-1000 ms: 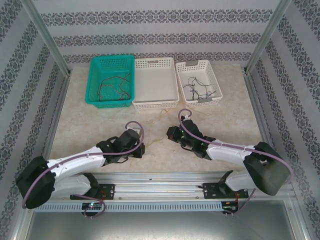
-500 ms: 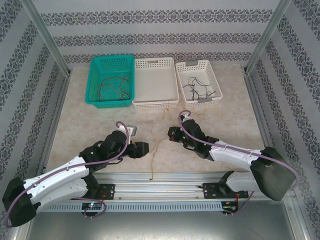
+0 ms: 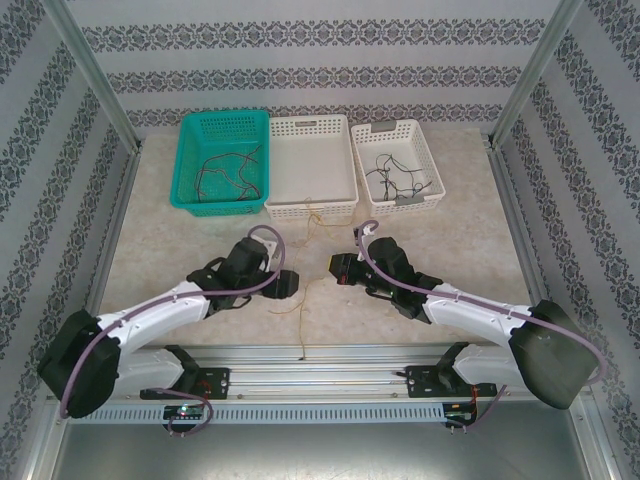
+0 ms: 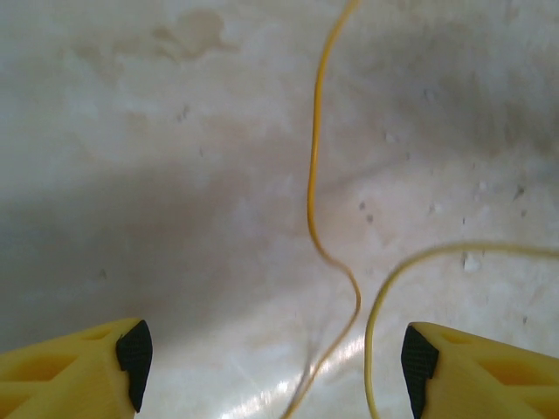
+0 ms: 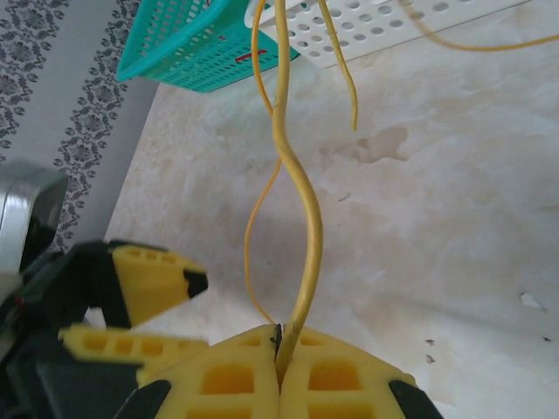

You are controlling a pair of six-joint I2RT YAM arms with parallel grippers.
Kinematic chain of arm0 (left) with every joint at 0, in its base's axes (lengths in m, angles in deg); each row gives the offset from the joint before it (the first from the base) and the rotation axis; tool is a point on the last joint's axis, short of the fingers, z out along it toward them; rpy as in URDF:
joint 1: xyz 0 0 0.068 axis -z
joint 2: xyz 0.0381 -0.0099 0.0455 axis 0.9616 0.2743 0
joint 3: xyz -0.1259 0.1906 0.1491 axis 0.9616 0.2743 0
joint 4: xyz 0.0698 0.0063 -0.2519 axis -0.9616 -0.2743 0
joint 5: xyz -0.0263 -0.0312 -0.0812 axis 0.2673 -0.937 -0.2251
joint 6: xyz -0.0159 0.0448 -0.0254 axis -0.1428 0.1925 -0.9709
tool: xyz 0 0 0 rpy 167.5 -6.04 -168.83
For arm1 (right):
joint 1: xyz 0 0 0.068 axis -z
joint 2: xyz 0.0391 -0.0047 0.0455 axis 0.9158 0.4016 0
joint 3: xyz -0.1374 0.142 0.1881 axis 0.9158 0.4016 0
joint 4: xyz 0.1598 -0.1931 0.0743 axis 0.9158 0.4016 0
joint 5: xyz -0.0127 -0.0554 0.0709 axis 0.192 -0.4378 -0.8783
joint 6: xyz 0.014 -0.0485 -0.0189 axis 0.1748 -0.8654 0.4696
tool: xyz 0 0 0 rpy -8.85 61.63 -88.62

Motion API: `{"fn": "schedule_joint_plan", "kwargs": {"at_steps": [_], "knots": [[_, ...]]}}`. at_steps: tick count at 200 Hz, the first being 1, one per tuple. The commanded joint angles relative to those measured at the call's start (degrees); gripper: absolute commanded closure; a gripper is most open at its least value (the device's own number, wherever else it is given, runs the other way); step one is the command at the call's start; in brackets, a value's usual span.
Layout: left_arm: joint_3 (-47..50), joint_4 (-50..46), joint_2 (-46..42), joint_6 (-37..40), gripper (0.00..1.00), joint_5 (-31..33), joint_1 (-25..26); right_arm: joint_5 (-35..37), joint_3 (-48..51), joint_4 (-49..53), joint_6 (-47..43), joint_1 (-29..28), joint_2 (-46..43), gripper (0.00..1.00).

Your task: Untangle the cables

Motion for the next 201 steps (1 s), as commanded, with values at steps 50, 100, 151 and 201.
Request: {"fn": "schedule_joint_plan", "kwargs": {"at_steps": [50,100,151,201], "knots": [[-4.0,17.7,12.0,-2.5,0.24,-10.2,-2.7,-3.5,0.3,-2.0,-1.9,-0.6,-0.1,1.0],[-2.9,25.5,17.9,-5.7,0.26,-11.6,-2.7,-4.5,0.6,-2.6,-1.9,-0.7,-0.4,1.0],[-1.5,30.8,19.7,-9.2,0.78,-14.0,-2.7,-1.2,1.4,0.1,-2.0,-0.7,-2.3,1.0],[2.8,20.6,8.4,-8.9,1.0,-13.0,-2.7,7.2,4.7,10.9,0.9,4.3,-9.8,1.0]]}}
